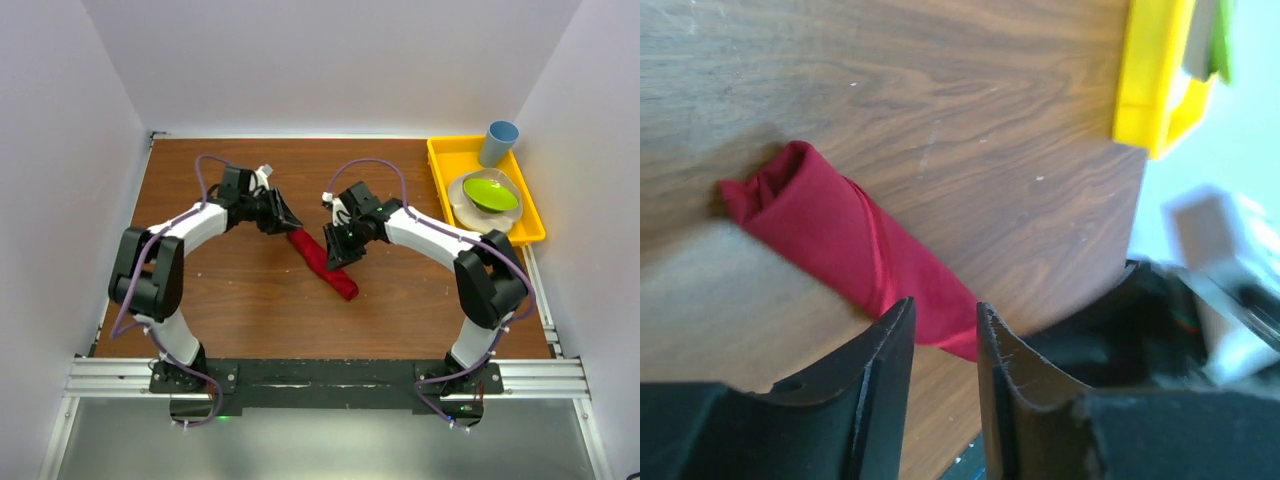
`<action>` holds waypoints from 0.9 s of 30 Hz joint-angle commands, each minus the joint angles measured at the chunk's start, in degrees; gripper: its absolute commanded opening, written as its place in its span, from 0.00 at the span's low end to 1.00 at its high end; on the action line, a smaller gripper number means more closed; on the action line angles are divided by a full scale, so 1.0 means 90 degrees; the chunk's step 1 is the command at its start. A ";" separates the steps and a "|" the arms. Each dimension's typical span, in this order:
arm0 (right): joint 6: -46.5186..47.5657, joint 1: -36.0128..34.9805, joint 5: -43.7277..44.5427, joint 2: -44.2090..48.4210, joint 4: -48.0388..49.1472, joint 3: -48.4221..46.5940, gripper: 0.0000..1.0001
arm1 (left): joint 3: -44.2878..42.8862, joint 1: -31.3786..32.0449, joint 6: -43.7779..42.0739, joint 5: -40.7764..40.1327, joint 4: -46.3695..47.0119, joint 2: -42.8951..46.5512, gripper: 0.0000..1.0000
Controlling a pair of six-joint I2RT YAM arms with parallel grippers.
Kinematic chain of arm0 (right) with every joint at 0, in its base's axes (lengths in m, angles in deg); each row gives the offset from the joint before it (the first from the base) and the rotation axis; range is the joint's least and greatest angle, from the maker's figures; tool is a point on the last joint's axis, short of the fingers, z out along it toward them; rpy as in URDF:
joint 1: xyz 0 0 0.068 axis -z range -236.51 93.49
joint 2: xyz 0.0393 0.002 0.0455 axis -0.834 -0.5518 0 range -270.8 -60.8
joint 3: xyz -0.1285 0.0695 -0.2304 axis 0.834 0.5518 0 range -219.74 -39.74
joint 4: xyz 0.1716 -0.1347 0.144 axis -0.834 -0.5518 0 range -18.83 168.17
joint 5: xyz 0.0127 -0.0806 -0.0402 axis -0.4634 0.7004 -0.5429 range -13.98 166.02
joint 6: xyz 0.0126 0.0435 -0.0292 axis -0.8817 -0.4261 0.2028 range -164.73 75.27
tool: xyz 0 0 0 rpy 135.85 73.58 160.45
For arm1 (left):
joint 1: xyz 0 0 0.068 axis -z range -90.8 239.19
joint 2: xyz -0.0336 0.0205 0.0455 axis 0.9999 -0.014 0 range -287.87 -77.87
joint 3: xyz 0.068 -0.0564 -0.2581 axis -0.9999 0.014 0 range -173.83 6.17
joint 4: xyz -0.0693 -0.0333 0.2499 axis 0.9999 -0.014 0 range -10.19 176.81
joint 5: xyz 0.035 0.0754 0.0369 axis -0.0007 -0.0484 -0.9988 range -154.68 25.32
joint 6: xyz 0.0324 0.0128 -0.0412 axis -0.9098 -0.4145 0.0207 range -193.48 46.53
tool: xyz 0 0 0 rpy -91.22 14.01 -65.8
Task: Fold the napkin, place the utensils inside, and roll it up
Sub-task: Roll the napkin with the utensil
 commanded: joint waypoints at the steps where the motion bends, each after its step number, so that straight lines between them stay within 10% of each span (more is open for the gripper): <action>1: -0.0036 -0.0001 0.0098 0.0444 -0.0099 0.0422 0.25 | -0.0488 0.0064 0.0025 -0.0013 0.0477 -0.0607 0.34; 15: 0.0051 0.0077 0.0352 0.0424 0.0244 0.0990 0.18 | -0.1192 0.0063 -0.0932 -0.0688 -0.0353 -0.1644 0.31; 27: 0.0735 0.0019 0.0752 0.0103 -0.0762 -0.0768 0.49 | -0.1203 0.0064 -0.0690 -0.0446 -0.0649 -0.0296 0.37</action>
